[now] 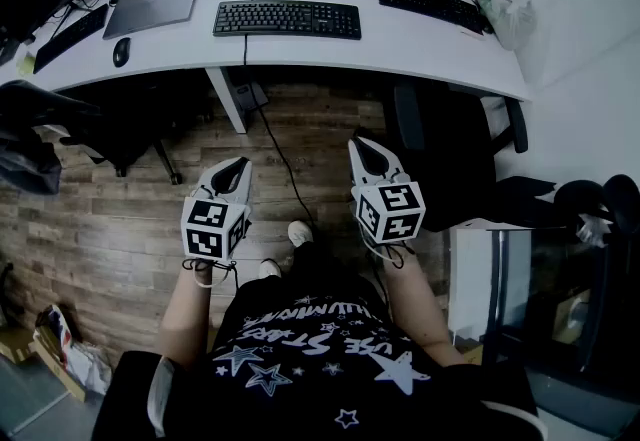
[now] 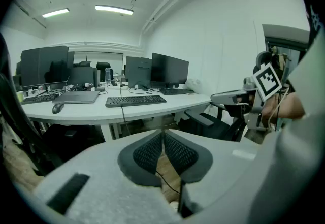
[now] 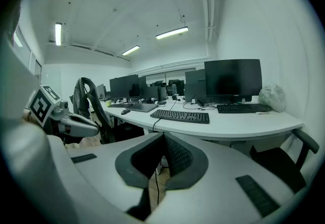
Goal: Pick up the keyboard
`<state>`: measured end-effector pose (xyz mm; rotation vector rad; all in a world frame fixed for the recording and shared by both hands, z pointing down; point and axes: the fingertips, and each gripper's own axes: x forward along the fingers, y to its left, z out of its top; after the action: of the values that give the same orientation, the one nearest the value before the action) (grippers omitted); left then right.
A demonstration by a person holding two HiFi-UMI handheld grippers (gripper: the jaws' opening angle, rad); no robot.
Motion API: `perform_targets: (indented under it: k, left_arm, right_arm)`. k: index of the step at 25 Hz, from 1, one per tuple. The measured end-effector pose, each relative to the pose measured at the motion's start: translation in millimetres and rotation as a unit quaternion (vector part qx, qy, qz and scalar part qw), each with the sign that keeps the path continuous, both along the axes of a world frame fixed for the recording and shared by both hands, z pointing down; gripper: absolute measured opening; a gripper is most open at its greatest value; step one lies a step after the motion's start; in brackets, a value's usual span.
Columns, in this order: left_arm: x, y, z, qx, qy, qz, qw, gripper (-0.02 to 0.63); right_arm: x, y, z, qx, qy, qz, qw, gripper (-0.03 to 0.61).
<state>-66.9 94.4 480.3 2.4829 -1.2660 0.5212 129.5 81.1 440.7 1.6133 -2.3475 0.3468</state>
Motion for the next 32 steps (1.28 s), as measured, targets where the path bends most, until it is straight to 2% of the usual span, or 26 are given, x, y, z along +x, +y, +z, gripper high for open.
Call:
perform_targets:
  k: [3,8,15,22,23,24,25,27,30,32]
  left_arm:
    - [-4,15,-6,0.003,0.010,0.013,0.9999,0.031]
    - [-14,37,-10,0.010,0.005,0.030,0.9995,0.031]
    - [-47,70,-3,0.003,0.016,0.020,0.9997,0.031]
    - [-65,83,-13,0.040,0.000,0.027,0.9988,0.032]
    - [-67,83,-14,0.042,0.001,0.028,0.9987,0.032]
    - [-68,82,-15,0.043,0.003,0.028,0.9987,0.037]
    - [-68,81,-14,0.042,0.006,0.030,0.9987,0.076]
    - [-64,75,-11,0.035,0.014,0.034,0.9987,0.317]
    - [-57,63,-5,0.031,0.016,0.038,0.9987,0.393]
    - [-55,55,0,0.025,0.014,0.038,0.9988,0.419]
  right_arm:
    - [-5,17,-1,-0.002,-0.009,0.011,1.000,0.003]
    - [-17,39,-4,-0.003,-0.019,0.022,1.000,0.003]
    - [-41,71,-1,-0.006,-0.014,0.028,0.999,0.003]
    - [-48,85,-4,0.004,-0.043,0.048,0.998,0.006]
    - [-52,84,-5,0.002,-0.050,0.043,0.998,0.023]
    - [-56,82,-4,-0.002,-0.056,0.035,0.998,0.108]
    - [-59,80,-3,-0.008,-0.061,0.027,0.998,0.182]
    - [-63,73,2,-0.019,-0.062,0.015,0.998,0.265]
    - [-64,57,15,-0.034,-0.048,0.003,0.998,0.369]
    - [-62,42,25,-0.044,-0.039,0.001,0.998,0.439]
